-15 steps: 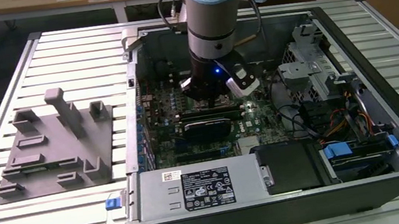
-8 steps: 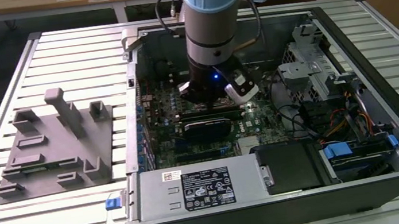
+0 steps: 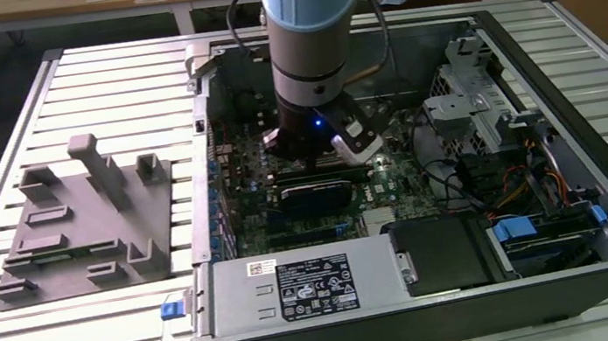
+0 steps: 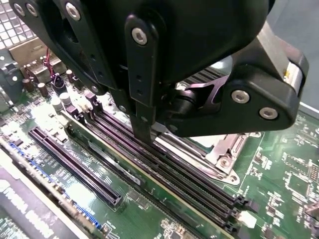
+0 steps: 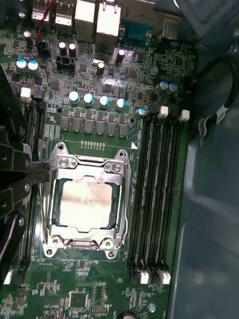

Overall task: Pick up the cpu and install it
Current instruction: 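Install the second cpu locking lever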

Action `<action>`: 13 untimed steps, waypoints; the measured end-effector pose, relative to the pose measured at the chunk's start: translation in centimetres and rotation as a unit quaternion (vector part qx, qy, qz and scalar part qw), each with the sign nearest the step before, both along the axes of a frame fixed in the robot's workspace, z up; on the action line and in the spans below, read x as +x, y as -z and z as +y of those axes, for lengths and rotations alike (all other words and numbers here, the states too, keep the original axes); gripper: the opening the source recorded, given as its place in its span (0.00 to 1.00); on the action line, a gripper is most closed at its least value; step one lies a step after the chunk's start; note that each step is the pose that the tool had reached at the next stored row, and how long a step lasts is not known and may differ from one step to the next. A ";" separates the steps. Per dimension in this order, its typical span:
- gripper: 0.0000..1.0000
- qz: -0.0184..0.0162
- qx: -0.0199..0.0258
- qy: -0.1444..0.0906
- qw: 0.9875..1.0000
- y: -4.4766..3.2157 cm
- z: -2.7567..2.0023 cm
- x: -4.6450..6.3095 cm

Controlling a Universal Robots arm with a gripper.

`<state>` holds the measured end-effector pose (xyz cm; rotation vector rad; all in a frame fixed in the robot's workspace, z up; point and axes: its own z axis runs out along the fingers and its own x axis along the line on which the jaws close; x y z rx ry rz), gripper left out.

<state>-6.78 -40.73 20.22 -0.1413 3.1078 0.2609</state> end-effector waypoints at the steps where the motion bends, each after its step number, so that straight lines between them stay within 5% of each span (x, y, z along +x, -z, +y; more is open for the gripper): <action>1: 0.11 0.000 0.001 0.000 1.000 0.10 -0.02 0.0; 6: 0.11 0.000 0.012 0.000 1.000 0.34 -0.30 -0.2; 13: 0.11 0.000 0.019 0.000 1.000 0.41 -1.11 -0.7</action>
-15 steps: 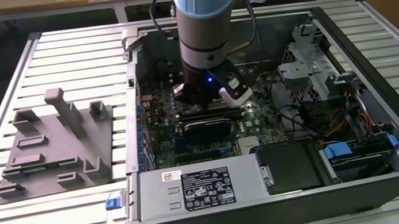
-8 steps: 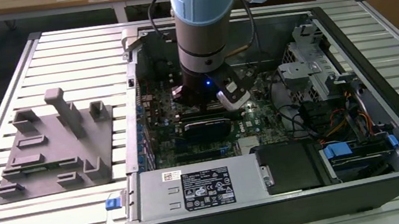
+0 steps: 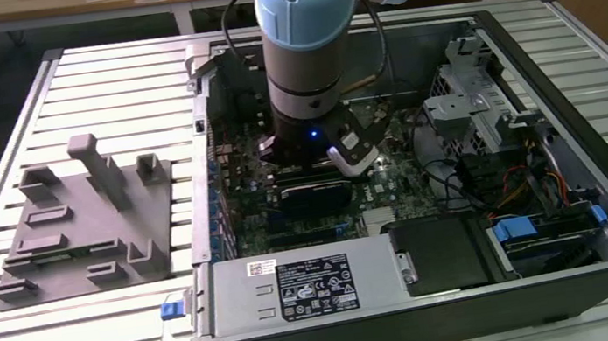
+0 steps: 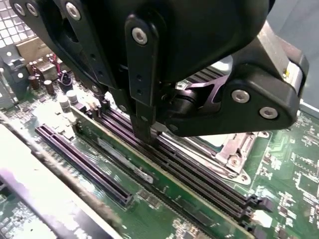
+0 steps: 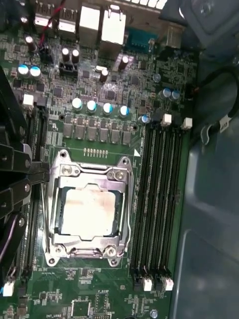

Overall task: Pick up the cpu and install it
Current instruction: 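Install the second cpu locking lever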

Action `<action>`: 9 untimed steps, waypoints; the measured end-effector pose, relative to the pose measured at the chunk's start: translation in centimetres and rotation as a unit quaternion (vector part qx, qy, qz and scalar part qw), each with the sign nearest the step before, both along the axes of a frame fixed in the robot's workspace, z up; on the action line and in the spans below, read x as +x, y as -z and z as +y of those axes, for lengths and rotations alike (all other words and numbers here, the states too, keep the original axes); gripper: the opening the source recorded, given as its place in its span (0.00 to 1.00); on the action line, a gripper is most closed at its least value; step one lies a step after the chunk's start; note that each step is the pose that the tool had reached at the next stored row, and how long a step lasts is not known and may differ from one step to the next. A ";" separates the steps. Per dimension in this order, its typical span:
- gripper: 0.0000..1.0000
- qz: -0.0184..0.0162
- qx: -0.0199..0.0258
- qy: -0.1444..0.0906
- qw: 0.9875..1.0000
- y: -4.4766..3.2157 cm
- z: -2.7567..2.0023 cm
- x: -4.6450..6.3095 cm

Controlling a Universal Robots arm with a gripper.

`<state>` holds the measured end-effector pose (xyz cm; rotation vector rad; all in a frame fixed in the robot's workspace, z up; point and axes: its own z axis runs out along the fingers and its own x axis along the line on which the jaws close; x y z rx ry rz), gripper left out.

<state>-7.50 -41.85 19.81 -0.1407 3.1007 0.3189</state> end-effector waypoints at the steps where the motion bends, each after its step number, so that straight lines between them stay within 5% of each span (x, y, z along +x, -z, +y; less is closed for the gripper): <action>1: 0.11 0.000 0.002 0.000 1.000 0.01 -0.05 -0.1; 9: 0.11 0.000 0.025 0.000 1.000 0.31 -0.11 -0.6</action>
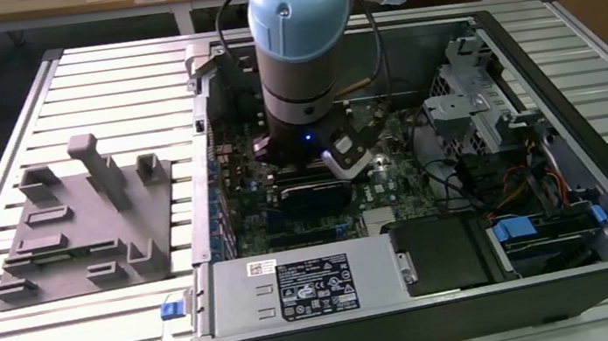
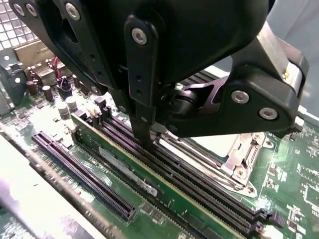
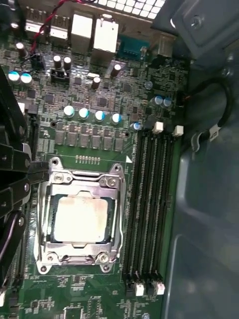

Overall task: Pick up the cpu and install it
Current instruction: 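Install the second cpu locking lever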

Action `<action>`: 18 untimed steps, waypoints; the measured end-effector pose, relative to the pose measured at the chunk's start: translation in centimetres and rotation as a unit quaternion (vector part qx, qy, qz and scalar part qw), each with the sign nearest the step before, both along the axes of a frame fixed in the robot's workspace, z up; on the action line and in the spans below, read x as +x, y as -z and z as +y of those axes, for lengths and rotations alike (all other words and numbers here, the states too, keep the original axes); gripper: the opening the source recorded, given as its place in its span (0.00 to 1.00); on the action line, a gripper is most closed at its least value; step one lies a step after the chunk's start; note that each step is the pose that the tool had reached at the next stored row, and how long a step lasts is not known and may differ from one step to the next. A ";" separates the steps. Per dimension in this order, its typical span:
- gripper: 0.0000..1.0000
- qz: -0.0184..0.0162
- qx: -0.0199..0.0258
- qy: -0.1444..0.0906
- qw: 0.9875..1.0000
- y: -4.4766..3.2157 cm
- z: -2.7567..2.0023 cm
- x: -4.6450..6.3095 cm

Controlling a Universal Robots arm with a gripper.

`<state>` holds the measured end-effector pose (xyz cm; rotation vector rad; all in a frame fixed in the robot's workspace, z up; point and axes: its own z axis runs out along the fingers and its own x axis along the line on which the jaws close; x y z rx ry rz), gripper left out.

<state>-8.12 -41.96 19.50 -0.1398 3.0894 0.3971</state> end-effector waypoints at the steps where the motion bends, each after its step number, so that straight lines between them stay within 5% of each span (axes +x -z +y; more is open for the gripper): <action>1: 0.11 0.000 0.003 0.000 1.000 0.03 0.00 -0.1; 8: 0.11 0.000 0.019 0.000 1.000 0.34 -0.02 -0.4; 18: 0.11 0.000 0.032 0.000 0.999 0.80 -0.03 -0.6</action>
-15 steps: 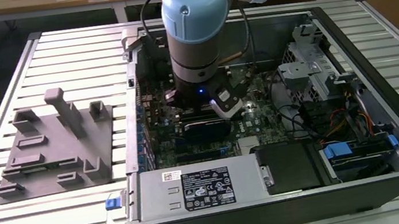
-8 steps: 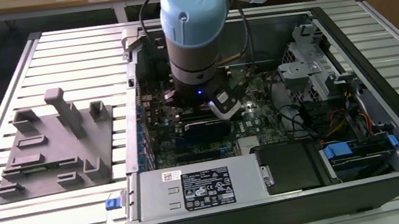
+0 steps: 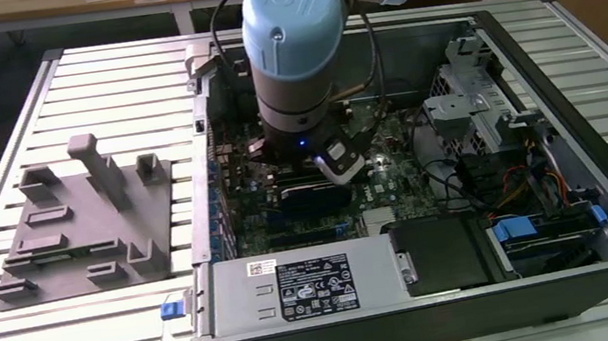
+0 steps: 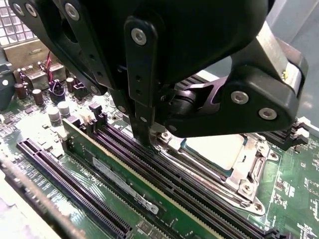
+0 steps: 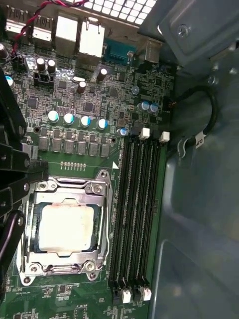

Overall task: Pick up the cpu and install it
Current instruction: 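Install the second cpu locking lever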

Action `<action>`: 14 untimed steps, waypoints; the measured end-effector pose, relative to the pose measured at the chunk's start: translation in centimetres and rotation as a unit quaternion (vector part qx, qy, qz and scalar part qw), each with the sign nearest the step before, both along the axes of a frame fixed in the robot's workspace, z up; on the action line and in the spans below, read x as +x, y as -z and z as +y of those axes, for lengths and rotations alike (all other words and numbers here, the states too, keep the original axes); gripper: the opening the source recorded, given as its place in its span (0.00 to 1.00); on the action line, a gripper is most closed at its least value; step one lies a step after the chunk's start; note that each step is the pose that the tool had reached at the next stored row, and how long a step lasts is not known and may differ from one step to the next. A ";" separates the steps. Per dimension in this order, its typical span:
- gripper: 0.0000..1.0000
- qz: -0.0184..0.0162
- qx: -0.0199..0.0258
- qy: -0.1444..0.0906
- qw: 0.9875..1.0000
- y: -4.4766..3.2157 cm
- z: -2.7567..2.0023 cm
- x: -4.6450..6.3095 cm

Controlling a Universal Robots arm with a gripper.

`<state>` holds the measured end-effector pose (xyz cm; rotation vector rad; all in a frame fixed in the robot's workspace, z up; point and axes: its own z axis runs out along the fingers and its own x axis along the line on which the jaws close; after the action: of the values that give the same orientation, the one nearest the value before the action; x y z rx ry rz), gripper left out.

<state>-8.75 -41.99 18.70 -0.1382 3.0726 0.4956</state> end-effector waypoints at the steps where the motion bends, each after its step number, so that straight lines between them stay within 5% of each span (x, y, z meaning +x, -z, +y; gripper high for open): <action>1: 0.11 0.000 0.000 0.000 1.000 0.01 0.00 0.0; 4: 0.11 0.000 0.001 0.000 1.000 -0.04 0.01 0.0; 9: 0.11 0.000 0.001 0.000 1.000 -1.70 0.01 0.0; 14: 0.11 0.000 0.001 0.000 1.000 -2.47 0.01 0.0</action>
<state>-8.74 -41.98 21.17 -0.1383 3.0719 0.4977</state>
